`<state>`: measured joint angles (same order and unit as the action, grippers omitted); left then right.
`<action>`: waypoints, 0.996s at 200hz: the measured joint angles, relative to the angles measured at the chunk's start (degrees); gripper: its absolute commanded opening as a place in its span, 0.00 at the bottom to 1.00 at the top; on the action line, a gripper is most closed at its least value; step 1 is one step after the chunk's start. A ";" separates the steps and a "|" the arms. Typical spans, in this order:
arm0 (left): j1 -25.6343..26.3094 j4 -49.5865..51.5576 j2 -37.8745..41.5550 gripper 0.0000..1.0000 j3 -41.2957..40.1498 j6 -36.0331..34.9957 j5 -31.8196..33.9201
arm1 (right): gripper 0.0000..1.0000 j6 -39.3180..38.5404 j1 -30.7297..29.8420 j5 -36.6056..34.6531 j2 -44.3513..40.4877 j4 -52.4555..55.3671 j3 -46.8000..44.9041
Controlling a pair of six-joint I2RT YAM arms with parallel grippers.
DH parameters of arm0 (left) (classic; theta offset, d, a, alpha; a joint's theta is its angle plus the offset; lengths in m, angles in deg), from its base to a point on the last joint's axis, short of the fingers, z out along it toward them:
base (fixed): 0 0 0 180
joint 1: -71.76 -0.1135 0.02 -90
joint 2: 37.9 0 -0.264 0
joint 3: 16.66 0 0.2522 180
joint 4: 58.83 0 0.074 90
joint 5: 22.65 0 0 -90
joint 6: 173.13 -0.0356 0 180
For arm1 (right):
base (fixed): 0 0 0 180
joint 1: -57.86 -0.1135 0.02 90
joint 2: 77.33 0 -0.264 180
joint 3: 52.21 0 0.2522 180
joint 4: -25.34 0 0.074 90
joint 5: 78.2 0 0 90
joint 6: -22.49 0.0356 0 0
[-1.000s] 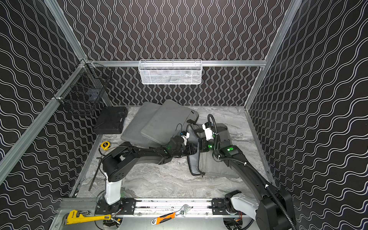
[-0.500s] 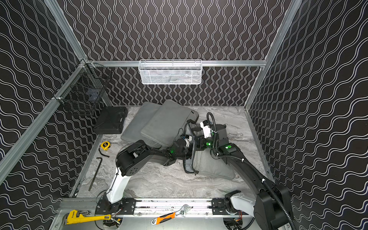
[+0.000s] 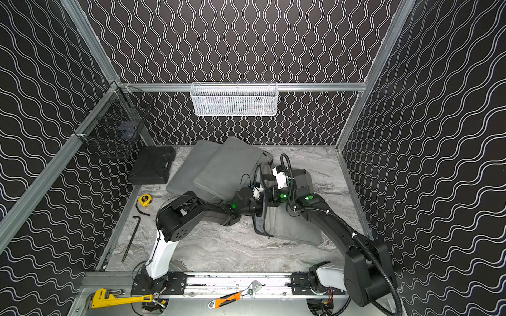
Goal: Open the zippered laptop bag and take out the laptop
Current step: Take out the laptop from the zippered laptop bag.
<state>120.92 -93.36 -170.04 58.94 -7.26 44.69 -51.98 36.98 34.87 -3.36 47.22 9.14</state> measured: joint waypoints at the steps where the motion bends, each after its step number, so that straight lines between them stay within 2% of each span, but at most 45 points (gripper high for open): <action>1: -0.07 0.04 0.04 0.00 -0.09 0.00 -0.04 | 0.00 0.00 0.00 0.07 0.02 0.02 0.00; 27: -2.29 0.76 3.43 0.00 -3.48 -1.95 -0.57 | 0.00 -0.44 0.00 -0.57 0.00 0.48 -0.42; 107: -6.49 1.86 12.39 0.00 -13.90 -5.77 0.02 | 0.00 -4.66 0.00 -8.63 2.16 6.01 2.54; 138: -7.82 1.01 13.77 0.00 -16.26 -5.97 -0.37 | 0.00 -6.49 0.00 -12.09 4.07 8.63 4.94; 199: -13.81 0.02 17.81 0.00 -21.00 -7.26 -2.69 | 0.00 -11.69 0.02 -19.61 9.92 14.75 11.50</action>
<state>107.11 -93.34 -152.23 37.94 -14.51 42.00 -63.67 37.00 15.26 6.57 61.98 20.64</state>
